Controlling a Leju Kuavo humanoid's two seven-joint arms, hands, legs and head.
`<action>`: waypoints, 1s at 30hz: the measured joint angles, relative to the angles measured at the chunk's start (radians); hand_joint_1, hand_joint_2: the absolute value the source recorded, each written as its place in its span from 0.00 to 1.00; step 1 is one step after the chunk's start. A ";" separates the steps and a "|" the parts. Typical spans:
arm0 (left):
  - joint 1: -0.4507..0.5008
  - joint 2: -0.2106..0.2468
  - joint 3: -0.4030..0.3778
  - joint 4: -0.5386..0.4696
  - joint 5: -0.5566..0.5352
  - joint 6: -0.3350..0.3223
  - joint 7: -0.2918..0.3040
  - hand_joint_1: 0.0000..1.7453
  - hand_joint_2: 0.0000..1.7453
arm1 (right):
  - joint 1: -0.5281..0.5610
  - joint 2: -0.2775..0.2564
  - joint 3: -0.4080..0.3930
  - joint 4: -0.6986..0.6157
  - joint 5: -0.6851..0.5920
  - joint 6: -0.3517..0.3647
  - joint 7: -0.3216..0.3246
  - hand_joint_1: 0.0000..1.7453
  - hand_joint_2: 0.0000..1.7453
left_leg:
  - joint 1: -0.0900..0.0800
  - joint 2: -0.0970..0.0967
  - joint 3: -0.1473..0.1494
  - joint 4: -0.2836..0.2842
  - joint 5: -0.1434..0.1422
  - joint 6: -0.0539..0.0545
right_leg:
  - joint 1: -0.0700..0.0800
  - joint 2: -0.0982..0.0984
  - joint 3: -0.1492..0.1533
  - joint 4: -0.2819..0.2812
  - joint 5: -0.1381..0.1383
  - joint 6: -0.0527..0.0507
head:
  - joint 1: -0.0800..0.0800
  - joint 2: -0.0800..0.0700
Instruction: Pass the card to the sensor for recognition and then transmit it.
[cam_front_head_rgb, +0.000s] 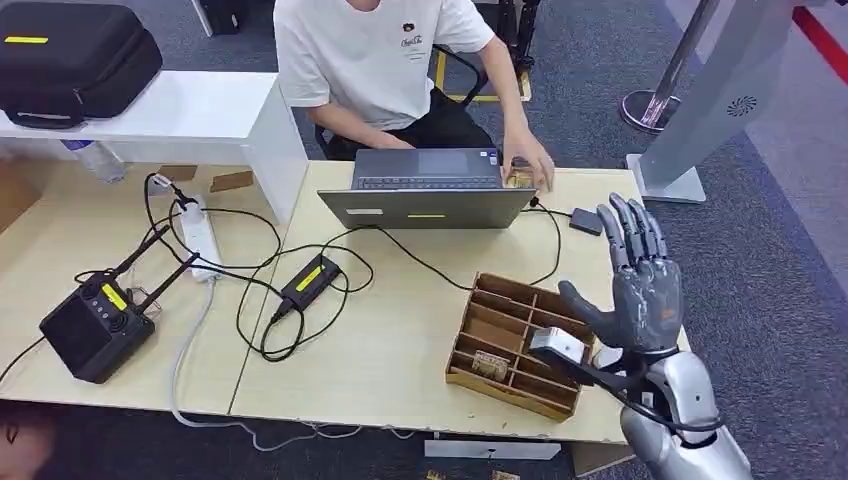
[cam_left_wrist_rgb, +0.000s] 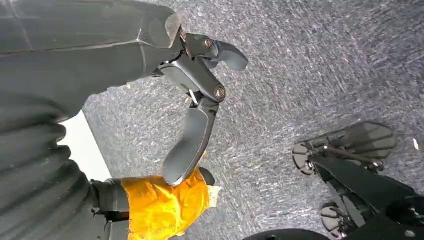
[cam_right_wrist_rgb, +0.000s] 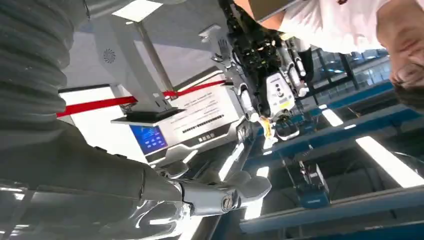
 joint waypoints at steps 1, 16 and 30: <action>0.000 0.000 0.002 0.000 0.003 0.000 0.000 0.00 1.00 | 0.017 0.000 -0.004 -0.013 0.003 -0.002 -0.002 0.00 1.00 | 0.000 0.000 0.000 0.000 0.000 0.000 | 0.000 0.000 0.000 0.000 0.000 0.000 | 0.000 0.000; 0.001 -0.007 0.033 0.000 0.028 0.006 0.001 0.00 1.00 | 0.233 0.027 0.039 -0.125 0.087 -0.012 -0.016 0.00 1.00 | 0.000 0.001 0.000 0.000 0.000 0.000 | 0.000 0.000 0.000 0.000 0.000 0.000 | 0.000 0.000; -0.002 -0.009 0.033 0.000 -0.004 0.002 0.001 0.00 1.00 | 0.145 0.104 0.112 0.013 0.087 -0.001 0.012 0.00 1.00 | 0.000 0.001 0.000 0.000 0.000 -0.001 | 0.000 0.001 0.000 0.000 0.000 0.000 | 0.000 0.000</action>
